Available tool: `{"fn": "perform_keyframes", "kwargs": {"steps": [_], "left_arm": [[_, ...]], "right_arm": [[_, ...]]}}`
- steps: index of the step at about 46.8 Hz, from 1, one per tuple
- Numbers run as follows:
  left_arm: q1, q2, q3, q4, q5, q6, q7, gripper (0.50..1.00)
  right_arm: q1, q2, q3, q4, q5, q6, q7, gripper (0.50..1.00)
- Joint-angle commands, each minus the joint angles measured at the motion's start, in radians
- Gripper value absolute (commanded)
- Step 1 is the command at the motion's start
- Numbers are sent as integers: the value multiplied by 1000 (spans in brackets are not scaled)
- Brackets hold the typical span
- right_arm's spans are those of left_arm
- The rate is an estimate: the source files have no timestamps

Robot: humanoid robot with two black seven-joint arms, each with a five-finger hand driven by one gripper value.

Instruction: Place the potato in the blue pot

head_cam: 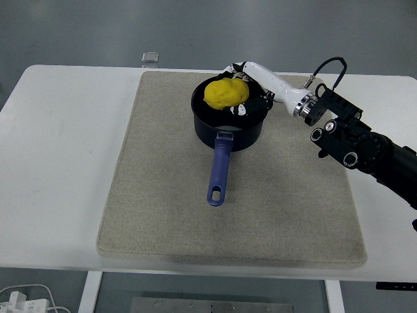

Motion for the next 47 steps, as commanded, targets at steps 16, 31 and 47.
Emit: {"fn": "perform_keyframes", "kwargs": {"steps": [16,31,47], "left_arm": [[0,0,0,0,0,-1,0,994],[0,0,0,0,0,-1,0,994],[0,0,0,-2,2,-2,0,994]], "right_arm": [[-15,0,0,2,78,10,0,864],[-16,-2,-3,2,78,13,0,911],[-18,-5,0,3,81,13,0,921]]}}
